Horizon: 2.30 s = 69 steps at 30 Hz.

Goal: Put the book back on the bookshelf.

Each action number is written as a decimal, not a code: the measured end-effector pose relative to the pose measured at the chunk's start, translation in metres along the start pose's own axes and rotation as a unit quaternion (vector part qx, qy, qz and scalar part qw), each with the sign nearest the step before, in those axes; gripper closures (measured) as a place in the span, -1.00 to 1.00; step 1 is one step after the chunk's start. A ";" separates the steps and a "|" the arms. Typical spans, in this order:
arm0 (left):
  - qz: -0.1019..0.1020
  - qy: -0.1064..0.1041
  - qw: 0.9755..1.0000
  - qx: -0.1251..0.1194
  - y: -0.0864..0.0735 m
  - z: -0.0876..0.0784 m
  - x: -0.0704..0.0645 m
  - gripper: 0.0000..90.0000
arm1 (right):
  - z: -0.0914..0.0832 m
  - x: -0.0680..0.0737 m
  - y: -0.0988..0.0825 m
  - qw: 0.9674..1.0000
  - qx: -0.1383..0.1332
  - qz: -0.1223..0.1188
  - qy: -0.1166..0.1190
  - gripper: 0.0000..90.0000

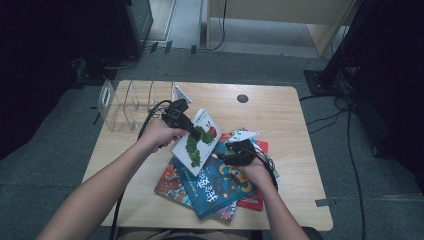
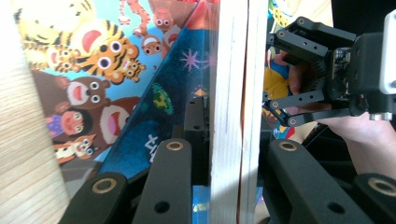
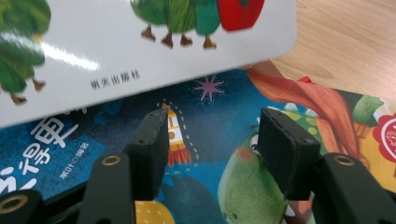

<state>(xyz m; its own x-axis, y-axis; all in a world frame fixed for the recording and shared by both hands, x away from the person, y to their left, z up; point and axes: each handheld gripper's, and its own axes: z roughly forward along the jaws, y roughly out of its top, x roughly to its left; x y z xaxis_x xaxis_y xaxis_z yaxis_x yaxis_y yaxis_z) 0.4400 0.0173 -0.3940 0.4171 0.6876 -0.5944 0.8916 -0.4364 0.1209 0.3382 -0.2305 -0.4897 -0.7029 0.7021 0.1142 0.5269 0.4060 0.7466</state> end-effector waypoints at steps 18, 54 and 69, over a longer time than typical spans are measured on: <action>-0.009 0.005 1.000 -0.016 -0.006 -0.023 0.009 0.73 | 0.006 0.006 -0.001 0.999 0.001 -0.041 -0.024 -0.41; -0.038 0.039 0.998 -0.032 -0.042 -0.063 0.035 0.73 | 0.009 0.005 0.000 0.999 0.012 -0.034 -0.028 -0.69; -0.052 0.049 0.997 -0.033 -0.057 -0.071 0.047 0.73 | 0.010 0.003 0.002 0.999 0.013 -0.036 -0.025 -0.69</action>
<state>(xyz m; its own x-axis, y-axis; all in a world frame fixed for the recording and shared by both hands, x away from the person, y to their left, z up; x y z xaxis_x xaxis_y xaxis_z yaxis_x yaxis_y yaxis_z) 0.4214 0.1159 -0.3720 0.3331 0.7818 -0.5271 0.9396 -0.3220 0.1162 0.3415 -0.2217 -0.4947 -0.7154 0.6982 0.0266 0.4880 0.4719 0.7343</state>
